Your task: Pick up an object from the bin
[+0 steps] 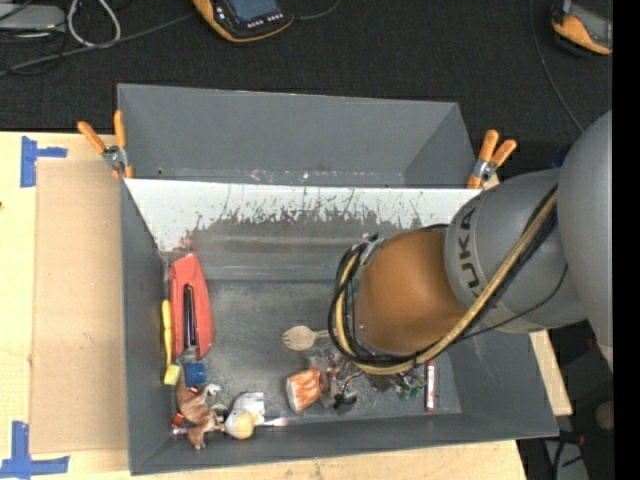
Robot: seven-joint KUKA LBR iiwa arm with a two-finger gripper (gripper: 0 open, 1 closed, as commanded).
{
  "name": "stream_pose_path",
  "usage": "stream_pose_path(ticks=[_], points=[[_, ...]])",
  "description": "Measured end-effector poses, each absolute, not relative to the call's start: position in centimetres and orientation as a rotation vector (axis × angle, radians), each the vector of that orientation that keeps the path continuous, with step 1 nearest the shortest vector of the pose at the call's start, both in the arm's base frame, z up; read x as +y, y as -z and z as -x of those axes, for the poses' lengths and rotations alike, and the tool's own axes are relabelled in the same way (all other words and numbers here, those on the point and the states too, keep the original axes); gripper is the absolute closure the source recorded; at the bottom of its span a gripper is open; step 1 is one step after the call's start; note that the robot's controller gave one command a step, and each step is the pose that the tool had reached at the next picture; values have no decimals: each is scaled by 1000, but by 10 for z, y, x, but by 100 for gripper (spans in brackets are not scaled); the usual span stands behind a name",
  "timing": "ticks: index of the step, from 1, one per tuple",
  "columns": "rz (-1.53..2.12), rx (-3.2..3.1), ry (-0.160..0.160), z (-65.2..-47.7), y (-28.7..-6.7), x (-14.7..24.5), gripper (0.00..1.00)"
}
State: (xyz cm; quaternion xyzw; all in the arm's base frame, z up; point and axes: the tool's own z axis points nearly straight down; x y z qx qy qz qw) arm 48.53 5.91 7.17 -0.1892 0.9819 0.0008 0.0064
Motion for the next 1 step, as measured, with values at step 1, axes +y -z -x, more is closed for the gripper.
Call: stream_pose_path(ticks=[1], points=[[590, 3073, -3, -485, -72, 59, 100]])
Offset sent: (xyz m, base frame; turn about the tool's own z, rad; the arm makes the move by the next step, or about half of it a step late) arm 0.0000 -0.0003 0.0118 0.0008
